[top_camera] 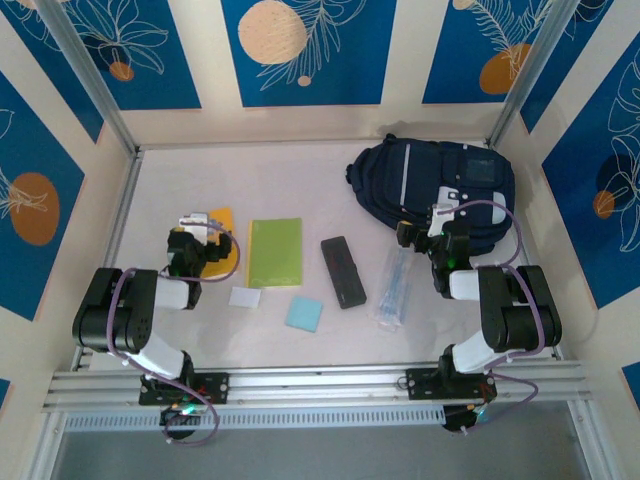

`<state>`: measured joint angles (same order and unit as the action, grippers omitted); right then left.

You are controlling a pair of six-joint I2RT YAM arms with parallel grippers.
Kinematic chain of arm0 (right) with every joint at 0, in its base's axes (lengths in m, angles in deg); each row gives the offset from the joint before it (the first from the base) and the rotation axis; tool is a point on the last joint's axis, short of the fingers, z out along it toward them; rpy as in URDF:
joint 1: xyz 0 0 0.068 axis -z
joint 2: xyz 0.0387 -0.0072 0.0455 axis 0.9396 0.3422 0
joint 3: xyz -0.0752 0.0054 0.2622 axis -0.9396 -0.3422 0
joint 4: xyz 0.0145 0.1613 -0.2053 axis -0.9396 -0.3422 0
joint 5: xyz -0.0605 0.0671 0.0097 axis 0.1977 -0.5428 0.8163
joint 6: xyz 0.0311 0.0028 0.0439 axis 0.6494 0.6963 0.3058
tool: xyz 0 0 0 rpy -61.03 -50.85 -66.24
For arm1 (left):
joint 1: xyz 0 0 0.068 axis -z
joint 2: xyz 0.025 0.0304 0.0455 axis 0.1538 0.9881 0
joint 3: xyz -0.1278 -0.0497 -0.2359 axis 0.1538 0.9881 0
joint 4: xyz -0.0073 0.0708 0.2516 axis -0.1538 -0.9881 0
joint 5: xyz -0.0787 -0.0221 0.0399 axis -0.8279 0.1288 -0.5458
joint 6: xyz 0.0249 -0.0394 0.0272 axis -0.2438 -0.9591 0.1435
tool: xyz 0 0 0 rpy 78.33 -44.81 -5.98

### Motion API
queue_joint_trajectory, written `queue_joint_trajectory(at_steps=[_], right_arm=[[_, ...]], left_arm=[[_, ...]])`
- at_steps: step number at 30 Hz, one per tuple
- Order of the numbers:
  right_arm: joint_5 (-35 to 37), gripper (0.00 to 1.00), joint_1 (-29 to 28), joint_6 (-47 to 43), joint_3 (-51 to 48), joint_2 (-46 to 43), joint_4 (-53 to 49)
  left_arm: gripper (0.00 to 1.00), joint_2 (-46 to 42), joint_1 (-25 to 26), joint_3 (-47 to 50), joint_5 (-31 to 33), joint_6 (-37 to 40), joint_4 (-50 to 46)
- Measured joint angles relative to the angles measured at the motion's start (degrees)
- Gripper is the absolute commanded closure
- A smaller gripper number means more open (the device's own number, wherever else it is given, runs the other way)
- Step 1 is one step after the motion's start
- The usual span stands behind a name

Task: Pack the student bag
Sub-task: Pick up the student bag from the top-right of the table.

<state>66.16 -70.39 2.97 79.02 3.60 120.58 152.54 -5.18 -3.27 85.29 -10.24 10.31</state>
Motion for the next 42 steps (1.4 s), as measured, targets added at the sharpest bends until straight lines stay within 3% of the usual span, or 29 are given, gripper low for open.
queue_joint_trajectory(at_steps=[15, 21, 24, 28, 35, 42], right_arm=[[0.4, 0.01, -0.6, -0.3, 0.7, -0.3, -2.2], [6.9, 0.03, -2.8, 4.7, 15.0, -5.4, -26.2], [11.0, 0.03, -3.7, 12.9, 23.3, -7.9, -40.1], [11.8, 0.03, -3.5, 25.5, 26.9, -9.9, -53.8], [2.3, 0.04, 3.0, 42.9, 24.0, -8.2, -62.9], [-3.1, 0.04, 7.8, 55.5, 21.7, -6.0, -59.8]], left_arm=[[0.00, -0.2, 0.0, -0.2, 0.3, 0.0, -1.0], [0.00, -8.3, 0.3, -5.8, 3.0, -0.7, -15.3], [0.00, -13.7, 0.9, -11.2, 4.0, -4.4, -23.4], [0.00, -17.3, 2.4, -17.5, 3.8, -11.3, -31.9], [0.00, -17.5, 11.3, -19.1, 0.8, -25.8, -39.2], [0.00, -16.5, 24.2, -19.1, 0.9, -32.4, -39.4]])
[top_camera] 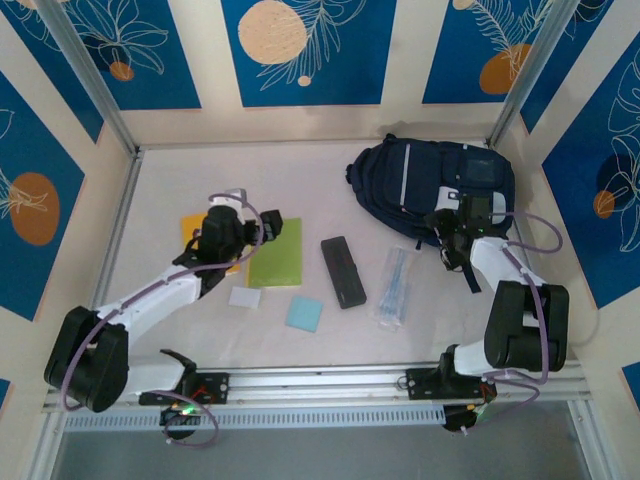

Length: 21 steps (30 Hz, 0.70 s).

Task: Pack the student bag
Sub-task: Pick up the student bag from the top-right of the table.

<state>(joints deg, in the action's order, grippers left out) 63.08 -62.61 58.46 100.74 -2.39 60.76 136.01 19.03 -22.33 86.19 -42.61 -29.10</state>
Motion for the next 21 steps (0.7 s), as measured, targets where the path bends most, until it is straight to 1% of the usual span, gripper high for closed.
queue_joint_trajectory(at_steps=[4, 5, 7, 8, 11, 12, 13, 17, 21], right_arm=[[-1.5, 0.06, 1.6, 5.4, -0.8, 4.6, 5.0], [-1.6, 0.08, 1.8, 6.5, -0.9, 6.1, 6.5], [-1.7, 0.18, 2.1, 8.0, -0.9, 8.9, 9.6], [-1.7, 0.30, 2.2, 8.7, -0.9, 10.1, 10.7], [-2.7, 0.83, 2.8, 9.6, -0.7, 11.6, 14.3], [-3.3, 0.96, 2.9, 9.5, -0.5, 12.3, 15.7], [-4.1, 1.00, 3.0, 9.3, -0.4, 12.7, 16.8], [-7.5, 1.00, 3.1, 7.5, 1.6, 12.9, 16.9], [-9.5, 1.00, 0.9, 5.1, 3.7, 9.8, 13.3]], left_arm=[[0.00, 2.4, 4.3, 0.0, 0.0, -1.6, 1.2], [0.00, 3.2, 5.3, 0.0, -0.1, -1.8, 1.7], [0.01, 4.6, 7.1, 0.0, -0.9, -1.8, 2.8], [0.01, 5.4, 8.0, 0.0, -1.8, -1.8, 3.7], [0.13, 7.7, 10.1, -0.2, -5.4, -1.0, 6.6], [0.16, 8.6, 10.6, -0.5, -7.3, -0.6, 7.3], [0.18, 9.3, 11.0, -1.0, -8.9, -0.1, 7.8], [0.19, 13.3, 12.4, -4.2, -16.1, 1.4, 10.3], [0.19, 16.4, 14.5, -7.6, -20.2, 3.7, 10.8]])
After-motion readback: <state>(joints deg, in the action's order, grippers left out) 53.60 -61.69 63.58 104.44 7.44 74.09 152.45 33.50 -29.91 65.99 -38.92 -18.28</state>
